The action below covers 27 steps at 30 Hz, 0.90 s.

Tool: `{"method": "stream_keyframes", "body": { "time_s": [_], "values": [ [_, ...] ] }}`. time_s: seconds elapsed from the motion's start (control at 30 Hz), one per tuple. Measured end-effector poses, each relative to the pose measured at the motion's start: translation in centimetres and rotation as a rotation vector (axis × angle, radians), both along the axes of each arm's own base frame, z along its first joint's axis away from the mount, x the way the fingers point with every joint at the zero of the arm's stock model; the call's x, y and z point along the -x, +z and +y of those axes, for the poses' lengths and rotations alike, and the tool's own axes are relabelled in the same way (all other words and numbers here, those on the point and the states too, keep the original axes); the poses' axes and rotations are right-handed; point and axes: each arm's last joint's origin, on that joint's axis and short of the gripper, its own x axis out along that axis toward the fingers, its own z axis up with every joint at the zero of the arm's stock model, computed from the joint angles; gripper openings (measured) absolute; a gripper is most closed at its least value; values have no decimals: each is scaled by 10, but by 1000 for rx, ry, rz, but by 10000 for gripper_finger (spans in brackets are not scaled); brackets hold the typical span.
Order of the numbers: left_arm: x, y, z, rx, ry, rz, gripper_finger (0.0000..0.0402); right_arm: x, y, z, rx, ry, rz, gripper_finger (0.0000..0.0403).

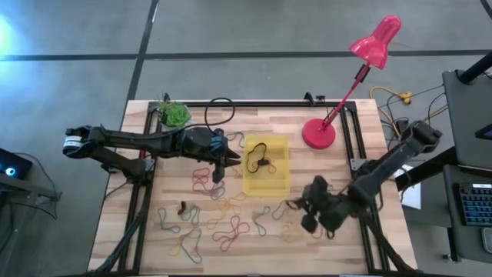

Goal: Pick and place rubber bands into bin
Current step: Put the right black rubber band into the bin

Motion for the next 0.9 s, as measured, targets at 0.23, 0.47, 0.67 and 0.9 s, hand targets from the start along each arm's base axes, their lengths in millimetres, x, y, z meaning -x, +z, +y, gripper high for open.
{"method": "stream_keyframes", "body": {
  "time_s": [0.23,0.47,0.67,0.9],
  "values": [
    [0,1,-4,25,-2,-8,77,-32,5,-66,117,-126,32,8],
    [-1,2,-8,48,-7,-13,77,-60,-3,-142,74,-173,93,8],
    [-1,1,-10,62,-7,-7,77,-65,-13,-181,5,-158,146,8],
    [-1,1,-10,64,0,-7,77,-68,-18,-192,-10,-124,158,8]
  ]
}}
